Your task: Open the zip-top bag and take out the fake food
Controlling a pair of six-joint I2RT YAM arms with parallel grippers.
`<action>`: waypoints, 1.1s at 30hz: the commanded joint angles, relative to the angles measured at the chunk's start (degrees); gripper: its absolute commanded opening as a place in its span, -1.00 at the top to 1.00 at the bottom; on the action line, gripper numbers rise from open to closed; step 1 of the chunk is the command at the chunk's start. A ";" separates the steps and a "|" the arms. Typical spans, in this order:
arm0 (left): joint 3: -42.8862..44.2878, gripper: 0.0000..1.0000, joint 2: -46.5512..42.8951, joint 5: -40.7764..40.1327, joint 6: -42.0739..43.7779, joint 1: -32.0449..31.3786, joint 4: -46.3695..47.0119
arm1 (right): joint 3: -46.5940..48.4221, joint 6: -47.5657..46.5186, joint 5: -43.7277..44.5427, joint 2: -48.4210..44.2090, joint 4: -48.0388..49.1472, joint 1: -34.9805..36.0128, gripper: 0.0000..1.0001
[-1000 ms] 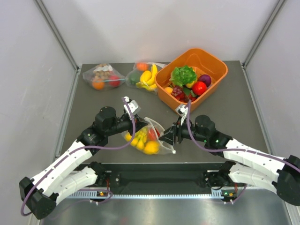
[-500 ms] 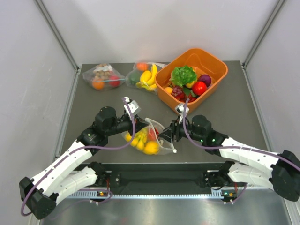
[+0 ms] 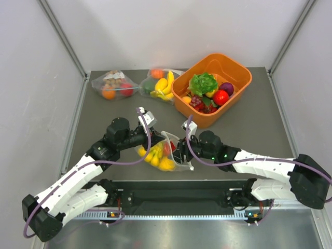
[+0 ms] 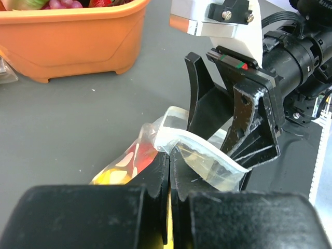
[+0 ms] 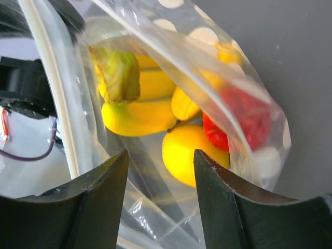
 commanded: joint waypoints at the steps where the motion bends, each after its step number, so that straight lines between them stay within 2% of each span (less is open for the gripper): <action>1: 1.93 1.00 -0.13 1.28 -0.09 -0.17 2.04 | 2.05 -0.08 1.46 1.96 5.62 1.64 -0.07; 3: 1.92 1.00 -0.30 1.55 -0.17 -0.17 2.22 | 0.47 1.67 0.41 2.85 10.97 2.00 -0.10; 9: 1.75 1.00 -0.39 4.18 -0.70 -0.17 2.92 | -4.98 4.58 4.97 5.48 28.35 4.63 -0.22; 16: 1.57 1.00 -1.09 5.77 -1.14 -0.17 3.28 | -6.22 5.28 7.61 10.75 42.43 7.62 -0.27; 22: 1.66 1.00 -1.18 6.73 -1.23 -0.17 3.36 | -6.40 4.14 10.86 9.89 45.09 8.59 -0.31; 33: 1.22 1.00 -2.33 11.04 -1.93 -0.17 4.77 | -4.64 0.80 17.81 11.46 42.19 9.03 -0.36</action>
